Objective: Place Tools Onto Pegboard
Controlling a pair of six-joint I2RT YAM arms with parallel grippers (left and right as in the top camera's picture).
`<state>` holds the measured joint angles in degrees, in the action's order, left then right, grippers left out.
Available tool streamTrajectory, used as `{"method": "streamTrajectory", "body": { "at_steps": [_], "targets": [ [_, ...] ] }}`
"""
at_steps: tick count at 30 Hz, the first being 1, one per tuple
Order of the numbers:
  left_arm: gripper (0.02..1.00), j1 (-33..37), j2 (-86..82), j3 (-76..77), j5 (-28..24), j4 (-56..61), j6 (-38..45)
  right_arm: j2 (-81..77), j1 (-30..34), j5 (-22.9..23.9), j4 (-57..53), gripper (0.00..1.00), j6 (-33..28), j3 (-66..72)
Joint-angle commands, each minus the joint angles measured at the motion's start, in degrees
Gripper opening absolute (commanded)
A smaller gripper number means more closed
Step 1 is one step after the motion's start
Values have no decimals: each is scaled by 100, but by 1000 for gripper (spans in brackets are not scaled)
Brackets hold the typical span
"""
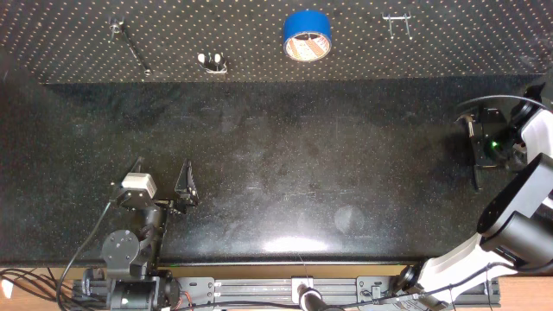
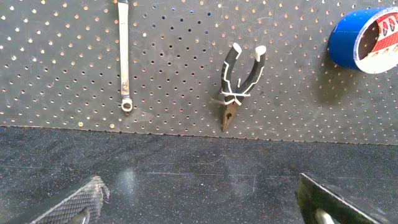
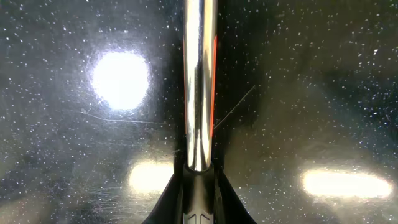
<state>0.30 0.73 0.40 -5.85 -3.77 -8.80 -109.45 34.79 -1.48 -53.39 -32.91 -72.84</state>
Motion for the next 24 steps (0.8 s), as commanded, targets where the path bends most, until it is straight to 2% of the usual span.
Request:
{"method": "streamTrajectory", "body": {
  "at_steps": [1,4,7,15,17,20,24],
  "targets": [
    [993,7,-55,-9,-85,-35,74,-94,-70,-120,-15,75,-17,0],
    [996,7,-55,-9,-85,-35,74,216,-208,-398,-11,75,-17,0],
    [993,7,-55,-9,-85,-35,74,780,-302,-1099,17,75,111,74],
    [996,7,-55,-9,-85,-35,74,2105,-356,-1172,918,75,739,938],
    [996,7,-55,-9,-85,-35,74,2507,-426,-1309,1429,75,946,1381],
    [996,7,-55,-9,-85,-35,74,3123,-599,-1926,2535,75,1362,2140],
    [998,7,-55,-9,-85,-35,74,3786,-962,-2031,4033,77,1956,2940]
  ]
}}
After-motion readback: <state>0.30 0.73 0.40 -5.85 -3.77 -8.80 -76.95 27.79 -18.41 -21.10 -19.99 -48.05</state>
